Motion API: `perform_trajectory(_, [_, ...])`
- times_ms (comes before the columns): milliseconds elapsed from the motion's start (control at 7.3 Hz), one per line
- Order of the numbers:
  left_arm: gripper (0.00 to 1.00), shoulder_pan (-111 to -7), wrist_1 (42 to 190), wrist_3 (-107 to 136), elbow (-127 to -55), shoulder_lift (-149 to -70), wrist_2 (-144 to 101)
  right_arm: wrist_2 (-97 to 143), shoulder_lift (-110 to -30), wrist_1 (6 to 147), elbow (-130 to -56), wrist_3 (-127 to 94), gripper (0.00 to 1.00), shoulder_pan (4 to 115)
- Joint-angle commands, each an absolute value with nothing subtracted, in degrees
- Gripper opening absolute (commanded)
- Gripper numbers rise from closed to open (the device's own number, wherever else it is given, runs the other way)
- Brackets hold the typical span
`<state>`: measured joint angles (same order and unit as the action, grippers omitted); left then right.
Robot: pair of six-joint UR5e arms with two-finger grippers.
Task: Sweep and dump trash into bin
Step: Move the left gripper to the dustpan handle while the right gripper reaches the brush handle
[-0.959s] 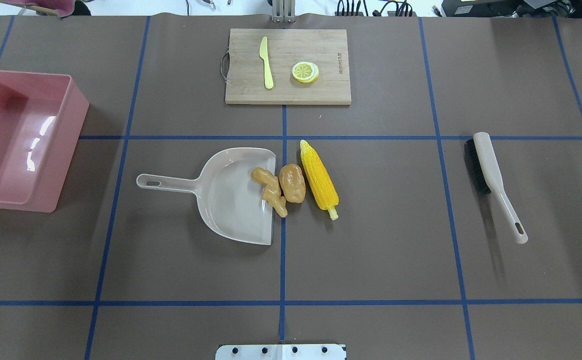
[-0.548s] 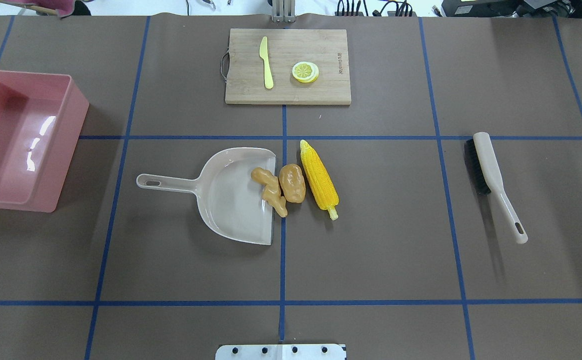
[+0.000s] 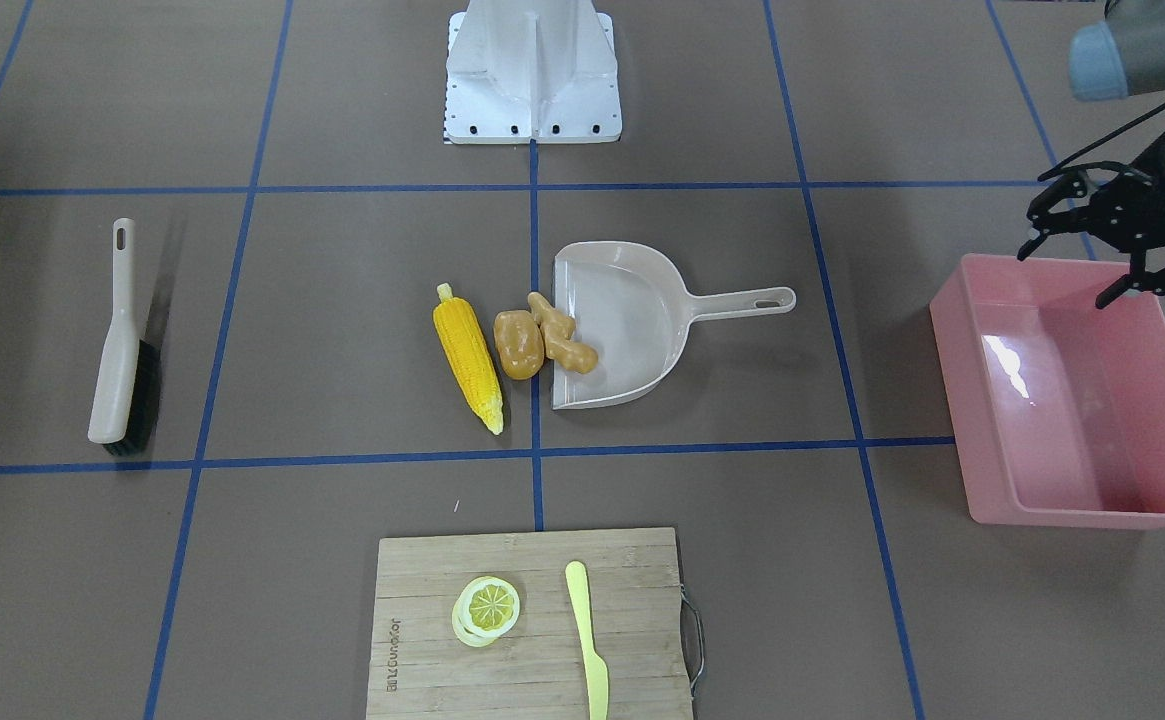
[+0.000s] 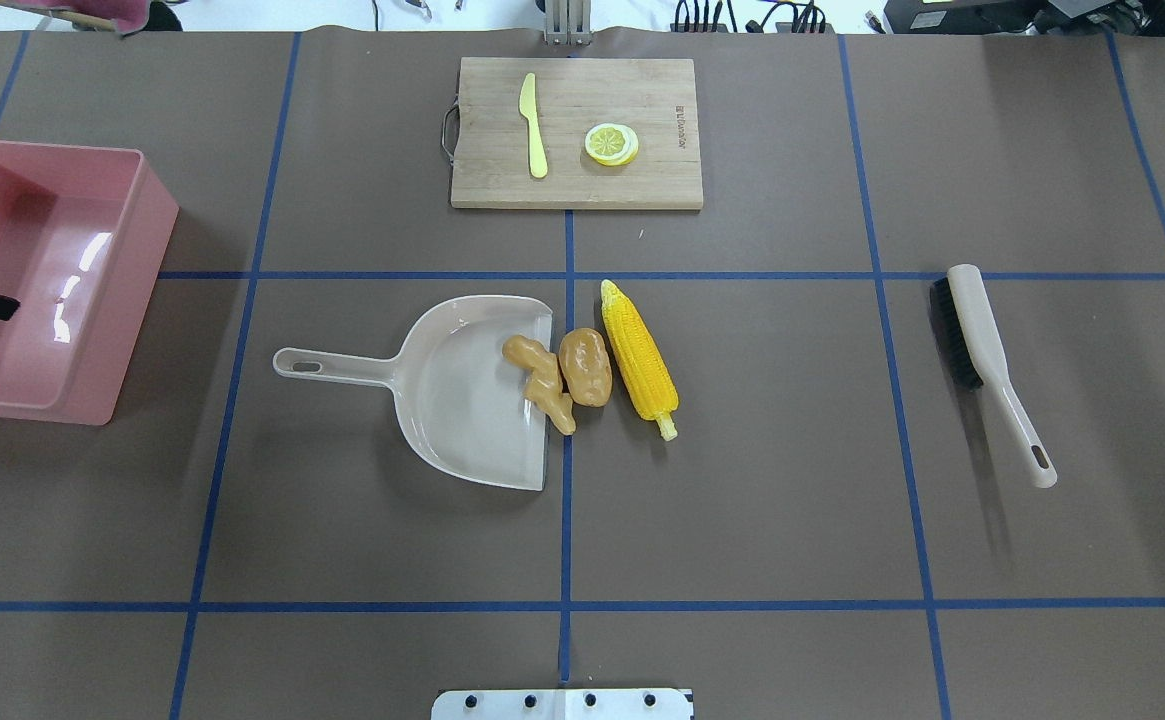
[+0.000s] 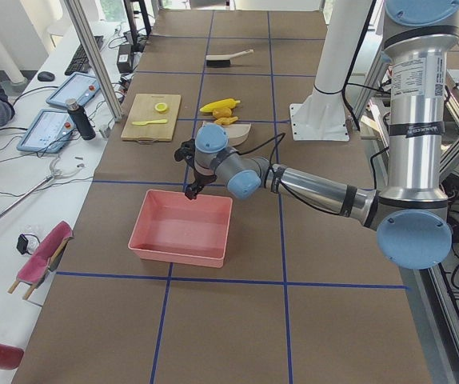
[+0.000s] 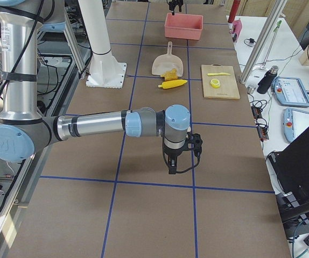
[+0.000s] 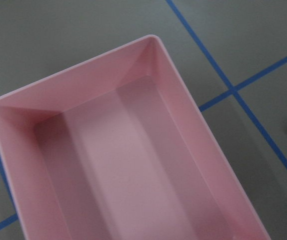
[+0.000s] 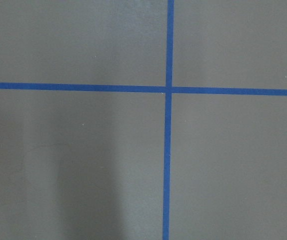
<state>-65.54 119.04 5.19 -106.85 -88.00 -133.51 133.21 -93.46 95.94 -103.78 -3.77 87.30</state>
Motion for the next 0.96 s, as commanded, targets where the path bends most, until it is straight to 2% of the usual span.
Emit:
perform_trajectory(0, [0.99,-61.3,117.8,-5.5,-110.8,-90.5,-130.8,135.3,-91.9,95.6,-106.2,-12.0,1.00,83.4])
perform_trajectory(274, [0.99,-52.9,109.3,-18.1,-110.5,-97.3,-127.7,134.7,-90.7,95.3,-111.6,-21.0,1.00,74.5])
perform_trajectory(685, [0.99,-47.3,102.2,-18.3,-109.4,-106.9,-120.2,133.1,-91.8,86.2,-112.1,-25.0,1.00,64.4])
perform_trajectory(822, [0.99,-46.7,102.2,-18.3,-109.1,-107.7,-118.7,132.3,-93.1,80.0,-112.0,-33.1,1.00,59.9])
